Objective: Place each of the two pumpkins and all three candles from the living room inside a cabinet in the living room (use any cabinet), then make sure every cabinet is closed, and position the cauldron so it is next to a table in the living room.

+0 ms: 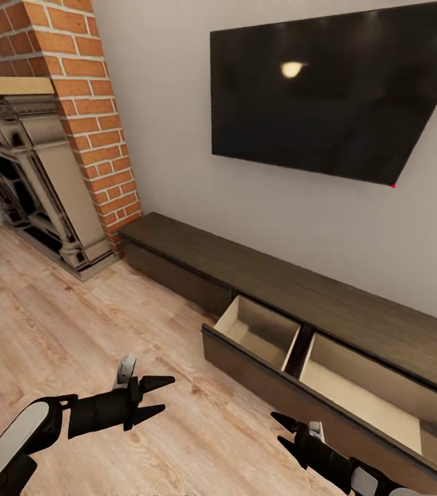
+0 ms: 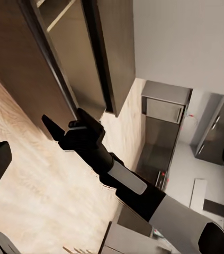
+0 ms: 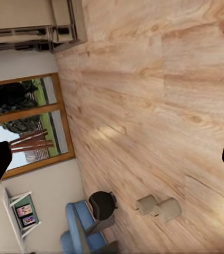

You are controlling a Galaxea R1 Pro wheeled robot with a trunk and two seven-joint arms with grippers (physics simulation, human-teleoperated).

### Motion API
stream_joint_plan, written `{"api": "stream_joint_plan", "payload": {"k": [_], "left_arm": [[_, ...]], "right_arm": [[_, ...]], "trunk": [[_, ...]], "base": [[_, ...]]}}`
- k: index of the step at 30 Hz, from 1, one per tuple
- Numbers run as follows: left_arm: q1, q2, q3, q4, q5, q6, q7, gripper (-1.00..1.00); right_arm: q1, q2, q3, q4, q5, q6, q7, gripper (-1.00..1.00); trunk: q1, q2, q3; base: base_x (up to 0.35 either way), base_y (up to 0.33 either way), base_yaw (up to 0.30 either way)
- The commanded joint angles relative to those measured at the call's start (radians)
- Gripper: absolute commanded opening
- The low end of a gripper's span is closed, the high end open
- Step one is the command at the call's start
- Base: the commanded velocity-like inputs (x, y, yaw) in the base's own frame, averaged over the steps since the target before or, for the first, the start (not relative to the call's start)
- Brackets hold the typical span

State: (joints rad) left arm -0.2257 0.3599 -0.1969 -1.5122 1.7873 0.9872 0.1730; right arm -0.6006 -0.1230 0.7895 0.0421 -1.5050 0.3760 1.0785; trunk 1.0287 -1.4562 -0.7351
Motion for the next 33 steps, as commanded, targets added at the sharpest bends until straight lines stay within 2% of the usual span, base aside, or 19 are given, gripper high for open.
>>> {"api": "stream_joint_plan", "payload": {"k": [1, 28, 33], "left_arm": [[-0.001, 0.001, -0.001, 0.000, 0.010, 0.001, 0.010, 1.00], [-0.001, 0.002, -0.001, 0.001, 0.009, 0.001, 0.010, 1.00], [-0.001, 0.002, -0.001, 0.001, 0.009, 0.001, 0.010, 1.00]], "right_arm": [[-0.001, 0.000, 0.008, 0.002, -0.011, 0.009, -0.001, 1.00], [-0.001, 0.003, 0.009, 0.002, -0.011, -0.021, -0.026, 1.00], [-0.001, 0.002, 0.009, 0.002, -0.011, -0.060, -0.026, 1.00]], "trunk": [[0.000, 0.000, -0.001], [0.000, 0.000, -0.001], [0.000, 0.000, -0.001]], "base": [[-0.005, 0.000, 0.292], [0.000, 0.000, 0.292], [0.000, 0.000, 0.292]]}}
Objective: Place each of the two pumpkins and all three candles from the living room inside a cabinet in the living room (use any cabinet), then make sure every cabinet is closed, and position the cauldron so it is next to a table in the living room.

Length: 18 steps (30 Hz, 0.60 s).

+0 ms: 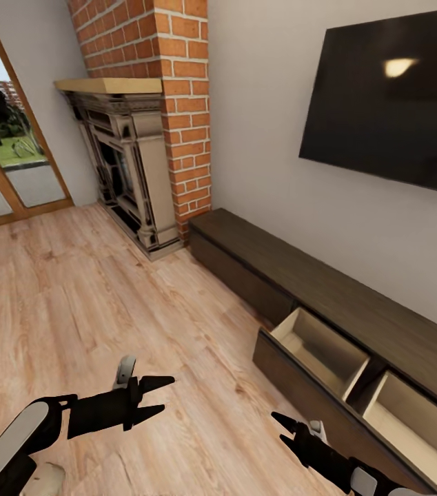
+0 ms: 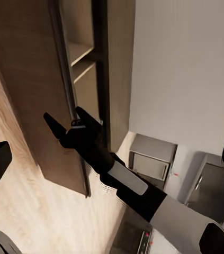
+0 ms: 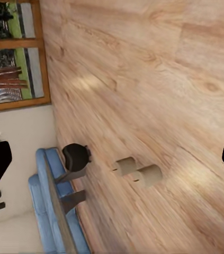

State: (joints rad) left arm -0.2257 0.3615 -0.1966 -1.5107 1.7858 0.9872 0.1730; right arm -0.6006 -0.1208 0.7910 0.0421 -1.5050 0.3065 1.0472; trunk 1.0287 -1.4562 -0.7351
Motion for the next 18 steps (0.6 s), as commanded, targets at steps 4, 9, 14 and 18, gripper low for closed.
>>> {"api": "stream_joint_plan", "payload": {"k": [4, 9, 14, 18], "left_arm": [[-0.001, 0.001, -0.001, 0.000, 0.010, 0.001, 0.010, 1.00], [-0.001, 0.001, -0.001, 0.000, 0.010, 0.001, 0.010, 1.00], [-0.001, 0.001, -0.001, 0.000, 0.010, 0.001, 0.010, 1.00], [-0.001, 0.001, -0.001, 0.000, 0.010, 0.001, 0.010, 1.00]], "right_arm": [[-0.001, -0.002, 0.008, 0.002, -0.011, 0.001, 0.005, 1.00], [-0.001, -0.003, 0.007, 0.002, -0.011, 0.000, 0.005, 1.00], [-0.001, -0.004, 0.007, 0.002, -0.011, -0.004, 0.004, 1.00], [-0.001, -0.005, 0.007, 0.002, -0.011, -0.024, 0.005, 1.00]], "trunk": [[0.000, 0.000, -0.001], [0.000, 0.000, -0.001], [0.000, 0.000, -0.001], [0.000, 0.000, -0.001]], "base": [[0.000, 0.000, 0.292], [0.000, 0.000, 0.292], [0.000, 0.000, 0.292], [0.000, 0.000, 0.292]]}}
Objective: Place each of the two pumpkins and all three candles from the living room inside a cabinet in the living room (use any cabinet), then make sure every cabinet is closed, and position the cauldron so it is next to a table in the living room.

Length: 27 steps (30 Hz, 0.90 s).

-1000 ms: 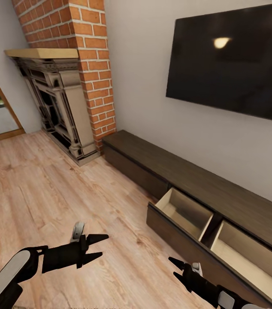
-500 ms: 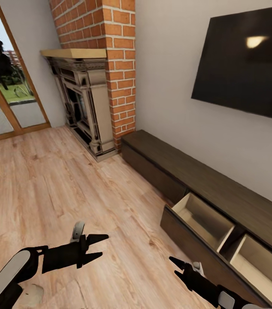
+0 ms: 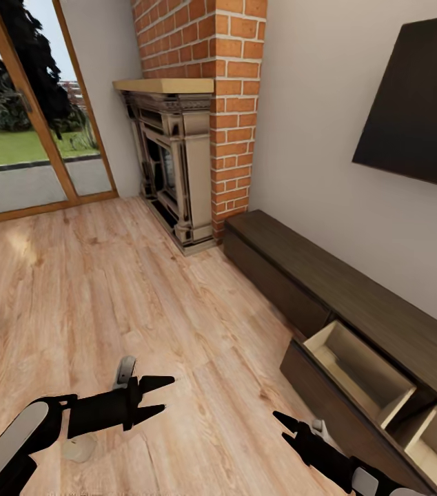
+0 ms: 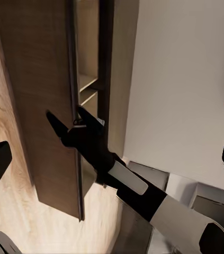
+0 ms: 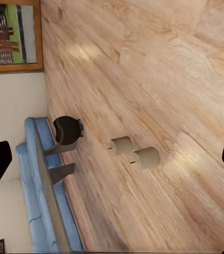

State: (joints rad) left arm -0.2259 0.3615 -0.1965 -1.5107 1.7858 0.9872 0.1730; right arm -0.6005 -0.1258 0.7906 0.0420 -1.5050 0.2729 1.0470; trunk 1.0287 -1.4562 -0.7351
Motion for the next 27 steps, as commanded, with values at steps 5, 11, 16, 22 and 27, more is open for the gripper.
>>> {"api": "stream_joint_plan", "payload": {"k": [5, 11, 16, 22, 27], "left_arm": [[-0.001, 0.000, -0.001, 0.000, 0.010, 0.001, 0.010, 1.00], [-0.001, -0.001, -0.002, 0.015, 0.010, 0.001, 0.010, 1.00], [-0.001, 0.000, -0.003, 0.023, 0.010, 0.001, 0.010, 1.00], [-0.001, 0.001, -0.003, 0.032, 0.011, 0.001, 0.010, 1.00], [-0.001, 0.001, -0.003, 0.035, 0.011, 0.001, 0.009, 1.00]], "right_arm": [[-0.001, 0.000, 0.008, 0.002, -0.011, 0.004, 0.005, 1.00], [-0.001, 0.000, 0.007, 0.002, -0.011, -0.020, 0.005, 1.00], [-0.001, 0.003, 0.007, 0.002, -0.011, -0.027, 0.005, 1.00], [-0.001, 0.004, 0.007, 0.002, -0.011, -0.042, 0.005, 1.00], [-0.001, 0.005, 0.007, 0.002, -0.011, -0.047, 0.005, 1.00]], "trunk": [[0.000, 0.000, -0.001], [0.000, 0.000, -0.001], [0.000, 0.000, -0.001], [0.000, 0.000, -0.001], [0.000, 0.000, -0.001]], "base": [[0.000, 0.000, 0.292], [0.000, 0.000, 0.292], [0.000, 0.000, 0.292], [0.000, 0.000, 0.292], [0.000, 0.000, 0.292]]}}
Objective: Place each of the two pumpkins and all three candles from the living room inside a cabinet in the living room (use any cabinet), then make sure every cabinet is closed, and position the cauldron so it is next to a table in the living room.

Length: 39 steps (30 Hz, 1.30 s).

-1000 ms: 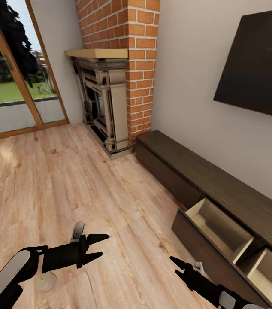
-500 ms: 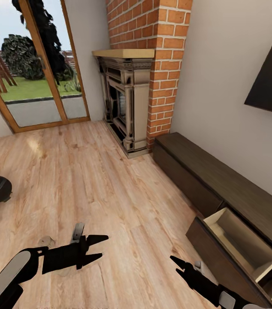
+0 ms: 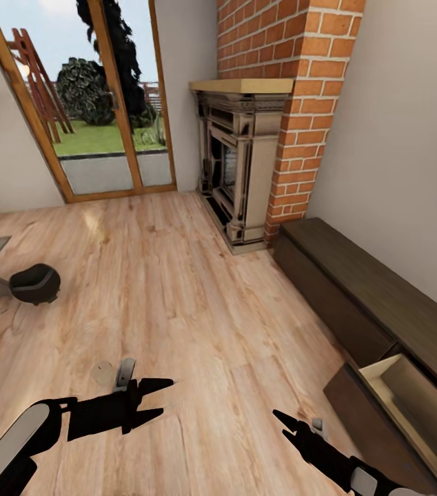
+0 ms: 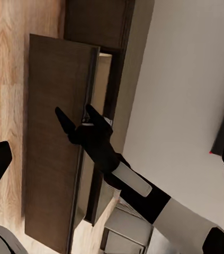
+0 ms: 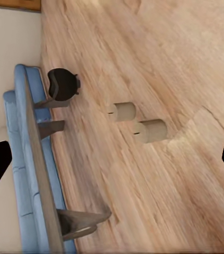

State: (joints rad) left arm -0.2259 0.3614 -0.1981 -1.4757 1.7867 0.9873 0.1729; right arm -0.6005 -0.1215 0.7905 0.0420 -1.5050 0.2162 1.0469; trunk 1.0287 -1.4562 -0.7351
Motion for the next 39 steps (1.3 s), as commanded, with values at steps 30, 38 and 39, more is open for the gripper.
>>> {"api": "stream_joint_plan", "payload": {"k": [30, 38, 39], "left_arm": [[-0.005, 0.004, -0.001, 0.016, 0.010, 0.002, 0.004, 1.00], [-0.006, 0.005, 0.000, 0.022, 0.011, 0.002, -0.004, 1.00], [-0.006, 0.005, 0.000, 0.022, 0.011, 0.002, -0.004, 1.00]], "right_arm": [[-0.001, 0.002, 0.007, 0.002, -0.011, -0.025, 0.008, 1.00], [-0.001, 0.002, 0.007, 0.002, -0.011, -0.026, 0.007, 1.00], [-0.001, 0.002, 0.007, 0.002, -0.011, -0.027, 0.007, 1.00]], "trunk": [[0.000, 0.000, 0.017], [0.000, 0.000, 0.029], [0.000, 0.000, 0.031]], "base": [[0.041, 0.000, 0.251], [0.181, 0.000, 0.121], [0.046, 0.000, 0.084]]}}
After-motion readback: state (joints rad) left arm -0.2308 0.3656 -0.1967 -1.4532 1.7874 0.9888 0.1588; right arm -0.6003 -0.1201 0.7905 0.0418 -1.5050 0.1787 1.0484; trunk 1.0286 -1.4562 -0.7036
